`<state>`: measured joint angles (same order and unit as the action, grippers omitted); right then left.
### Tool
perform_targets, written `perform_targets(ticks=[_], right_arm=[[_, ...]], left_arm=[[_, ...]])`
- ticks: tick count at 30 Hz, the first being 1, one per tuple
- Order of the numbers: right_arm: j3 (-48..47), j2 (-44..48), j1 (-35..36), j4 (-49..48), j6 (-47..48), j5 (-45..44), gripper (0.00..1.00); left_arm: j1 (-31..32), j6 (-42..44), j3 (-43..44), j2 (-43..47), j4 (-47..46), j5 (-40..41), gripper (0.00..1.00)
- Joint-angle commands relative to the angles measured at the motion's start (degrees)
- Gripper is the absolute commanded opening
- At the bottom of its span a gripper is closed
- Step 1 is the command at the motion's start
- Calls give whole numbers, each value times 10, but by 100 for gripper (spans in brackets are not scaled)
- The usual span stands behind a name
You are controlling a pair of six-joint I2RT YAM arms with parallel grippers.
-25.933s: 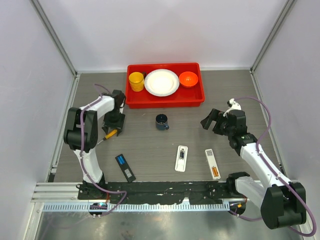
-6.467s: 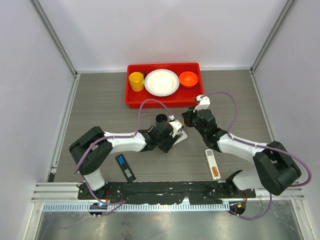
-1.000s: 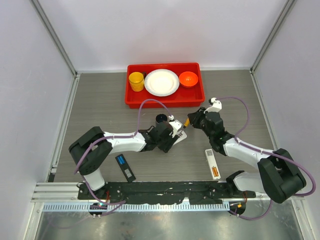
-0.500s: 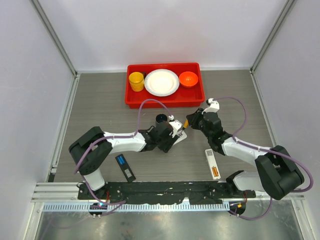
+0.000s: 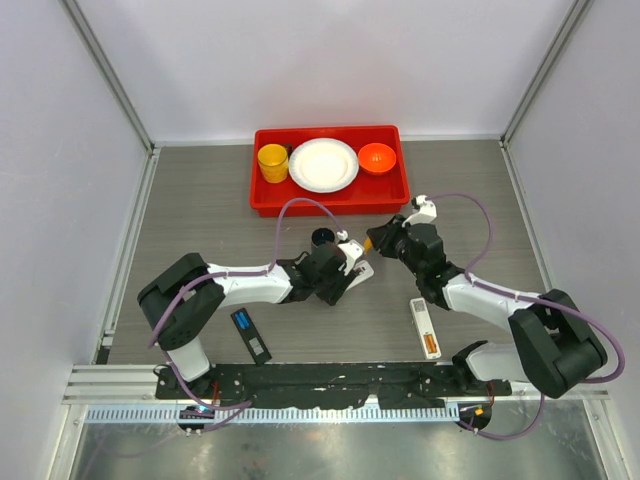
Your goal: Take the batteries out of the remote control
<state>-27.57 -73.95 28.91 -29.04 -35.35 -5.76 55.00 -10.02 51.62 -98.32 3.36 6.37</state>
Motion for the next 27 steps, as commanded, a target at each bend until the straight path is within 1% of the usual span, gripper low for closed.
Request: perform_targets(ticks=[1,5,10,17,20,27], right_arm=[[-7,-13,4,-57,-31,33,1],[-6,-16,6,-66,-40,40,1],[-6,-2,7,-52,-24,15,1],[-18,26,8,-1,21,-69,1],[-18,29,7,11,33,-86,1],[-21,7,7,14,42,-82,1]], left_arm=[[-2,2,-4,-4,24,-6,0],[-2,2,-4,-1,24,-5,0],[-2,3,-6,1,24,-1,0],[-2,3,-5,-2,24,-4,0],[-2,3,-5,-3,24,-4,0],[-2,4,-4,-4,25,-5,0]])
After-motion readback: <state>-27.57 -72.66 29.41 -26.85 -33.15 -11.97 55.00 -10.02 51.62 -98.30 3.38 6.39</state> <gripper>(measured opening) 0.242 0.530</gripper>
